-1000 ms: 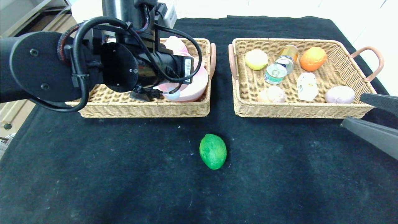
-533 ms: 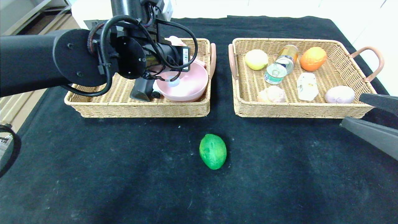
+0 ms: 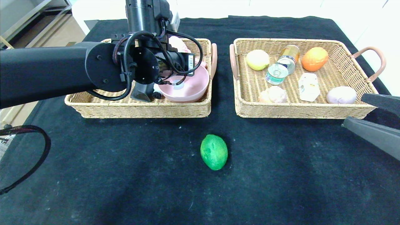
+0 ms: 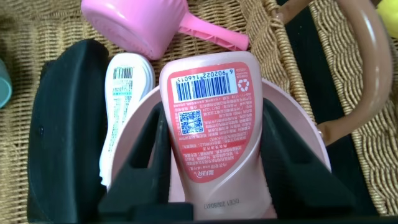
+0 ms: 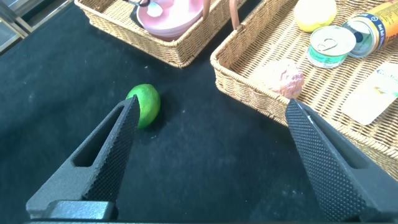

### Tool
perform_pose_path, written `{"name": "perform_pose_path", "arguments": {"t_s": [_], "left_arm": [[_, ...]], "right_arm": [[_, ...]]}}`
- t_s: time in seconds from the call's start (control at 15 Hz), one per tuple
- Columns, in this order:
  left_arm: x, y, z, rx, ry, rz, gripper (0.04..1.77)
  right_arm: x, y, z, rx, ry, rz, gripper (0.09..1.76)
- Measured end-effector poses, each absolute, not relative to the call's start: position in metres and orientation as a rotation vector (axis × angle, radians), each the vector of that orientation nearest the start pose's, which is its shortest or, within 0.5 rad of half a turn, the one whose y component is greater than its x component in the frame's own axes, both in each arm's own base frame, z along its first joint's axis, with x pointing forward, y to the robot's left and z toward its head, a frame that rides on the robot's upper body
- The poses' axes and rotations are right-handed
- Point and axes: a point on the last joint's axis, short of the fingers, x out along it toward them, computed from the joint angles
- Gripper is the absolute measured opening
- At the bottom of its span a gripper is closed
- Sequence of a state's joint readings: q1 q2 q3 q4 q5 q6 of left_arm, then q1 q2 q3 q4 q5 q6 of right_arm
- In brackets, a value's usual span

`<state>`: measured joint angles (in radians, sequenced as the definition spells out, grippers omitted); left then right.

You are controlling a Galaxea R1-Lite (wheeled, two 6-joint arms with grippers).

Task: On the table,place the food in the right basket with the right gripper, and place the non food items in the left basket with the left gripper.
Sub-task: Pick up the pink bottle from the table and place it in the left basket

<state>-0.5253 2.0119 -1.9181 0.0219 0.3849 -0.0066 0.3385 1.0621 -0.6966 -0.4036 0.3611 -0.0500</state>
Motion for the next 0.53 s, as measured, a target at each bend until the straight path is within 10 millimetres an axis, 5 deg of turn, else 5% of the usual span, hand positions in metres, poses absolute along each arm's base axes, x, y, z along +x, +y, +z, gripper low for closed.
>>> {"name": "perform_pose_path", "arguments": {"t_s": [0.53], "left_arm": [[0.3559, -0.2030, 0.3153, 0.065, 0.114, -0.145, 1.43]], "right_arm": [[0.1343, 0.0558, 0.2738, -0.048, -0.056, 0.699, 1.71]]}}
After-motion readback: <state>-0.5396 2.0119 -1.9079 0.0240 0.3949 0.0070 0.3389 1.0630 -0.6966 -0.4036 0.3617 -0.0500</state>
